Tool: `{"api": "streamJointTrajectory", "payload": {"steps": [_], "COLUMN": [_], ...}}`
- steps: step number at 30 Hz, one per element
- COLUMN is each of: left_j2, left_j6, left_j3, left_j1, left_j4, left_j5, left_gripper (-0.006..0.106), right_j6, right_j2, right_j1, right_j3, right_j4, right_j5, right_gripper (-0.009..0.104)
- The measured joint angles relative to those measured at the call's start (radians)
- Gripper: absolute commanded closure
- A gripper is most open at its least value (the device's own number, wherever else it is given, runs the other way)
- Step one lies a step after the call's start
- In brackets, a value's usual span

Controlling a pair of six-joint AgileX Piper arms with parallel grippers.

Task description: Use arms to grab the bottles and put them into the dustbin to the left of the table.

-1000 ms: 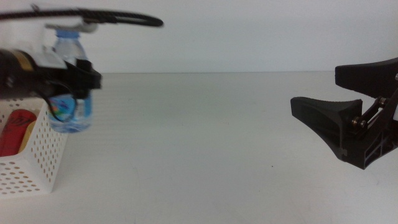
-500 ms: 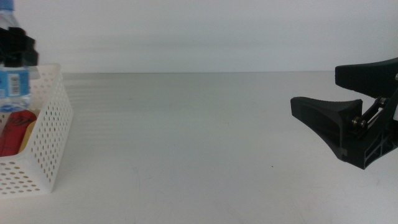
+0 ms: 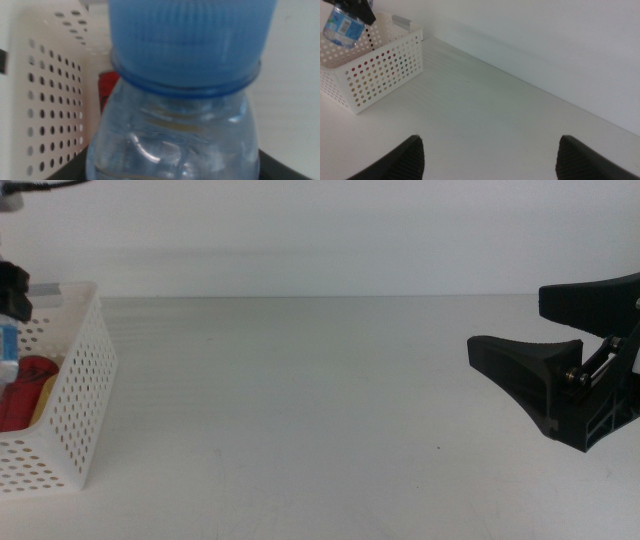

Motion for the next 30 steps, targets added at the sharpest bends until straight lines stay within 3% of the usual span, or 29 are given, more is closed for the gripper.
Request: {"api": "streamJointTrajectory", "payload": {"steps": [21,23,30], "left_j2": [0.220,0.220,0.220], "left_j6": [0.000,0.000,0.004], "left_j3": [-0.002,-0.002,-0.003], "left_j1": [0.004,0.005,0.005], "left_j4": [0.011,0.014,-0.012], "left_j5": [-0.019,-0.022,-0.020], "left_gripper": [0.101,0.095,0.039], "right_j6": [0.000,0.000,0.000], "right_j2": [0.000,0.000,0.000], "right_j1": [0.000,0.000,0.000], "right_j3": [0.000,0.000,0.000], "right_j4": [0.000,0.000,0.000], "right_j5": [0.000,0.000,0.000], "right_gripper": [0.024,0.024,0.024]}}
